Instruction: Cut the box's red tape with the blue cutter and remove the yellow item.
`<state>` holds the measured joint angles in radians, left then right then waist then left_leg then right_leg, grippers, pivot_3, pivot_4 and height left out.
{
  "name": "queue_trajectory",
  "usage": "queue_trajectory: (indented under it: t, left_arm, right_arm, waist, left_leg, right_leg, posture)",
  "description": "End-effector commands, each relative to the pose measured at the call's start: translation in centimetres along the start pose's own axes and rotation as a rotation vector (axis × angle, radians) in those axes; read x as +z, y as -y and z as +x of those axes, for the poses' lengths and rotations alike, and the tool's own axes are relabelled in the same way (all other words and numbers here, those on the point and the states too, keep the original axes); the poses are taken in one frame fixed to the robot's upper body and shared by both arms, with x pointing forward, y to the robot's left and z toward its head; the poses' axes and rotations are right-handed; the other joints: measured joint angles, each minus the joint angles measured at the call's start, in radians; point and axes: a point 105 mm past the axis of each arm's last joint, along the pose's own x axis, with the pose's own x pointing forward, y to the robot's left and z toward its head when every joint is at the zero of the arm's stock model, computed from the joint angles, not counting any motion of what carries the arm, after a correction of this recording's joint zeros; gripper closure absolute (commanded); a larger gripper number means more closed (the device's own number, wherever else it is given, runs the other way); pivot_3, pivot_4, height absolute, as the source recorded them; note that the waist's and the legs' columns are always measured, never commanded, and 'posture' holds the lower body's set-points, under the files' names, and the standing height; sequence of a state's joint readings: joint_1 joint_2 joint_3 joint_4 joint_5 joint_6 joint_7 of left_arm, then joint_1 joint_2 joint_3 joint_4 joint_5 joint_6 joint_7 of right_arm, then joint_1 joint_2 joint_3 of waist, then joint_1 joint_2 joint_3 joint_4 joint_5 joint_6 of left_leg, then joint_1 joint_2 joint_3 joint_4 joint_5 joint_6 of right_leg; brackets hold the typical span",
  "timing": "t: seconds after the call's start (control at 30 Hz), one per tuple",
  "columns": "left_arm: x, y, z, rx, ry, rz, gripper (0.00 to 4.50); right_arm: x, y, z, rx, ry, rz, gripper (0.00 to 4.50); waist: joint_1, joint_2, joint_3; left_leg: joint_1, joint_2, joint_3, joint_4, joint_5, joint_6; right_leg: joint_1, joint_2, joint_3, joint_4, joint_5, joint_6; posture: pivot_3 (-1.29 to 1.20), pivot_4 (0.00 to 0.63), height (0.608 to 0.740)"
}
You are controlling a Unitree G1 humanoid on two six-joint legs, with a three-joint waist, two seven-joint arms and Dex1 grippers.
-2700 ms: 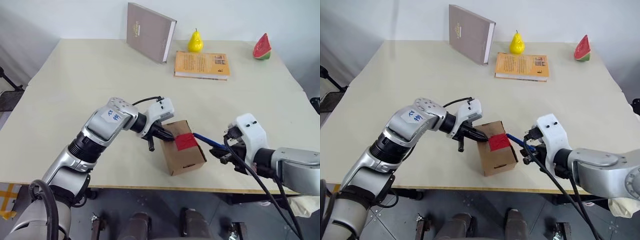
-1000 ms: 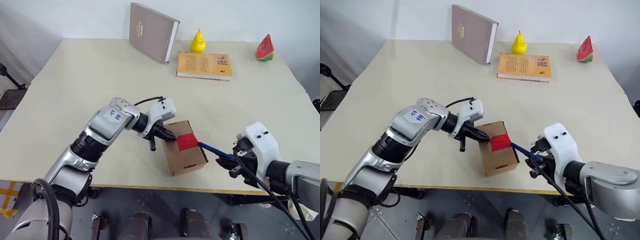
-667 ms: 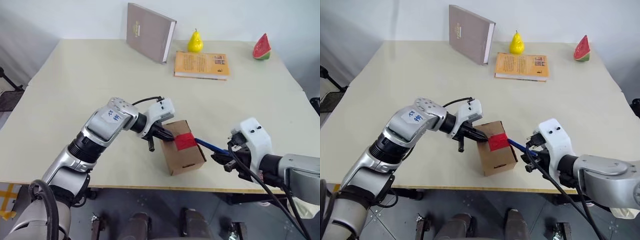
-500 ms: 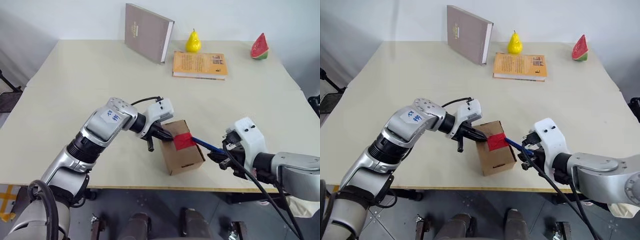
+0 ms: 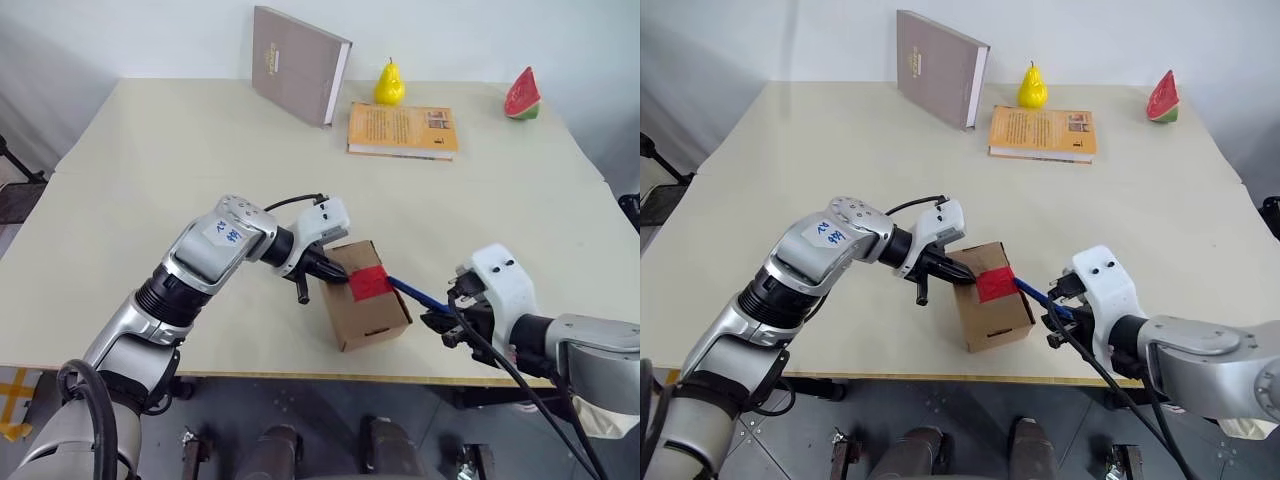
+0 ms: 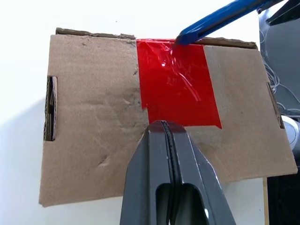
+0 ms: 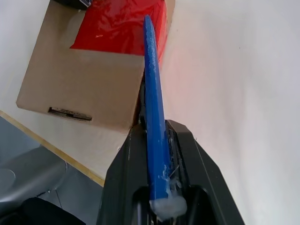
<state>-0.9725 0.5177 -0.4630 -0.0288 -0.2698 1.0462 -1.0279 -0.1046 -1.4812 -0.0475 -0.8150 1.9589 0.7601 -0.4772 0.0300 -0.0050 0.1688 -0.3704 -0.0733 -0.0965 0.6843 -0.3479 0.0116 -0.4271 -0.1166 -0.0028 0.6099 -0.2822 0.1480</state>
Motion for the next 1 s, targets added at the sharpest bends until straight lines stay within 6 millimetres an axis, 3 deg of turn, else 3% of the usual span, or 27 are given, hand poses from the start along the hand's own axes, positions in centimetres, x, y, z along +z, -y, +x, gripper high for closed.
queue_trajectory:
  t: [0.03, 0.33, 1.0]
  left_arm:
    - [-1.2, 0.1, 0.7, -0.012, -0.044, -0.028, 4.50]
    - [-1.0, 0.0, 1.0, -0.021, -0.039, -0.018, 4.50]
    - [-1.2, 0.5, 0.7, -0.027, -0.046, -0.025, 4.50]
  right_arm:
    - [-0.5, -0.1, -0.7, -0.014, -0.025, -0.018, 4.35]
    - [-1.2, -0.3, -1.0, -0.012, -0.031, 0.005, 4.35]
    - [0.7, -0.1, 1.5, 0.020, 0.018, 0.026, 4.35]
  waist:
    - [0.000, 0.000, 0.000]
    - [0.008, 0.000, 0.000]
    - [-0.003, 0.000, 0.000]
  left_leg:
    - [0.000, 0.000, 0.000, 0.000, 0.000, 0.000]
    - [0.000, 0.000, 0.000, 0.000, 0.000, 0.000]
    - [0.001, 0.000, 0.000, 0.000, 0.000, 0.000]
  right_leg:
    - [0.000, 0.000, 0.000, 0.000, 0.000, 0.000]
    - [0.001, 0.000, 0.000, -0.001, 0.000, 0.000]
    - [0.000, 0.000, 0.000, -0.003, 0.000, 0.000]
  posture:
    - [0.00, 0.150, 0.740]
    - [0.00, 0.150, 0.740]
    - [0.00, 0.150, 0.740]
